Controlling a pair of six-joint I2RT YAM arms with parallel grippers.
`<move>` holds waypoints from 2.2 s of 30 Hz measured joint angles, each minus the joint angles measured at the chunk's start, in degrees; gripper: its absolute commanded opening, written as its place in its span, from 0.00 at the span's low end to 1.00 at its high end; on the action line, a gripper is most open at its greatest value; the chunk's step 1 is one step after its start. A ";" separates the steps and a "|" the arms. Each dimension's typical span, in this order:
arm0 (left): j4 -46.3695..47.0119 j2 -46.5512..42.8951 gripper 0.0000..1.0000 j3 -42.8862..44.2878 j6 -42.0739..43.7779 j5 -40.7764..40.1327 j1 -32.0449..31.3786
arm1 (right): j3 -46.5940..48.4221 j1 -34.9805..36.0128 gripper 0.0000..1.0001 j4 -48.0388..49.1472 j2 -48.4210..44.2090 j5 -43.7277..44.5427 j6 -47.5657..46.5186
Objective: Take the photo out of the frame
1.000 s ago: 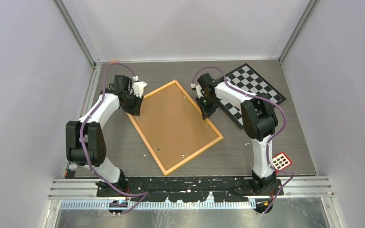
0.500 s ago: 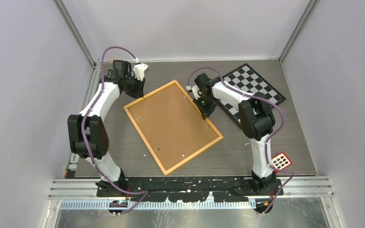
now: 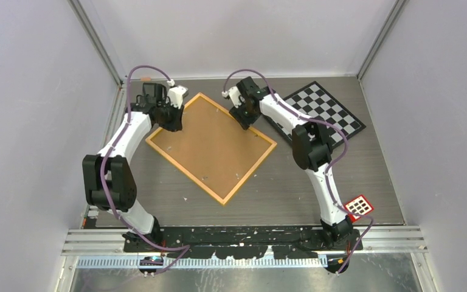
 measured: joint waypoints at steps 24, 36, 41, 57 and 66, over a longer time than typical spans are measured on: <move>0.83 -5.57 0.00 -0.81 -7.98 -3.74 2.91 | -33.75 -7.61 0.91 2.69 -30.62 -5.70 49.03; 0.76 -6.75 0.00 -3.69 -8.22 -4.09 2.91 | -35.93 -6.19 0.84 0.00 -22.05 -4.39 57.31; 0.74 -9.01 0.00 -5.60 -8.22 -4.11 2.93 | -34.71 -5.27 0.69 -0.59 -19.69 -3.50 58.38; -4.44 -13.68 0.00 -6.27 -4.44 0.15 3.72 | -26.69 -3.67 0.08 -2.21 -15.89 2.82 47.34; -8.66 -12.63 0.00 -5.29 0.35 3.52 3.72 | -21.86 -6.75 0.04 -4.98 -13.00 4.59 33.44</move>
